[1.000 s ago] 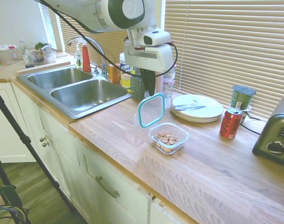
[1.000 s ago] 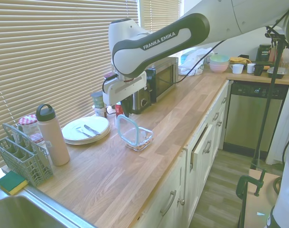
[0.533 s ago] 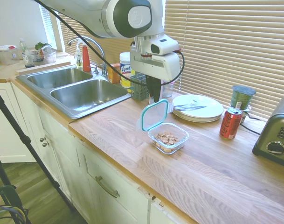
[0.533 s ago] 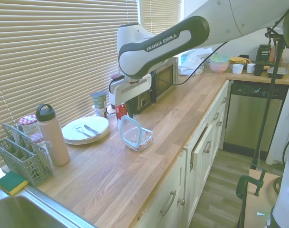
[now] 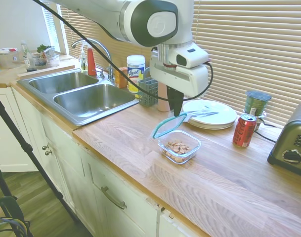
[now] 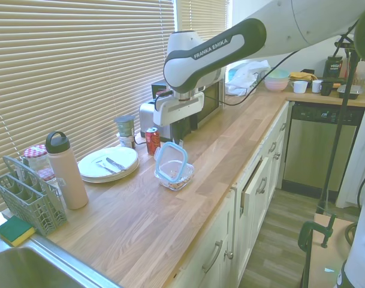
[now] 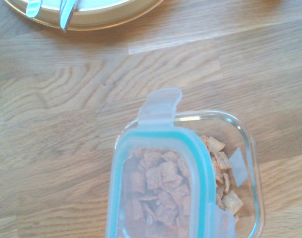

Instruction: Cover the lid of the food container

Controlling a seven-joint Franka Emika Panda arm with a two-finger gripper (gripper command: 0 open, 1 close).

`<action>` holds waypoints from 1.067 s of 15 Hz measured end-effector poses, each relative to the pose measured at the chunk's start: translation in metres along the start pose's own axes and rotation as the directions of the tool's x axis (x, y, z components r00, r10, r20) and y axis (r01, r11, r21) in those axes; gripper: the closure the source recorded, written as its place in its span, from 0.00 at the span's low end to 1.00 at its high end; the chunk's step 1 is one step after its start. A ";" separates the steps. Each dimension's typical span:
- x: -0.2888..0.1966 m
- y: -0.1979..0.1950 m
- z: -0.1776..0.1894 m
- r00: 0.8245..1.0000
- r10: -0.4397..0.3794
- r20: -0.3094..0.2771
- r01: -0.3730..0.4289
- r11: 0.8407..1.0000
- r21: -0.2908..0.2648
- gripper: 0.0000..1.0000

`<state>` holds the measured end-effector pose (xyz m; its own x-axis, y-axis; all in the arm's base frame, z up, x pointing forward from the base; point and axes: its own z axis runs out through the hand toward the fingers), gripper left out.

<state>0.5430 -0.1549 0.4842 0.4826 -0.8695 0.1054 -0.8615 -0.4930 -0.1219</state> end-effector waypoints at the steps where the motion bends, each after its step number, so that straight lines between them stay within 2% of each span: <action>1: 0.001 0.004 0.004 1.000 0.003 0.005 -0.003 1.000 0.000 1.00; 8: 0.034 0.038 0.038 0.998 0.022 0.054 -0.023 0.999 0.025 1.00; 16: 0.066 0.050 0.073 0.996 0.025 0.081 -0.028 0.999 0.031 1.00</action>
<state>0.5426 -0.2392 0.4131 0.4717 -0.8815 0.0219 -0.8693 -0.4691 -0.1558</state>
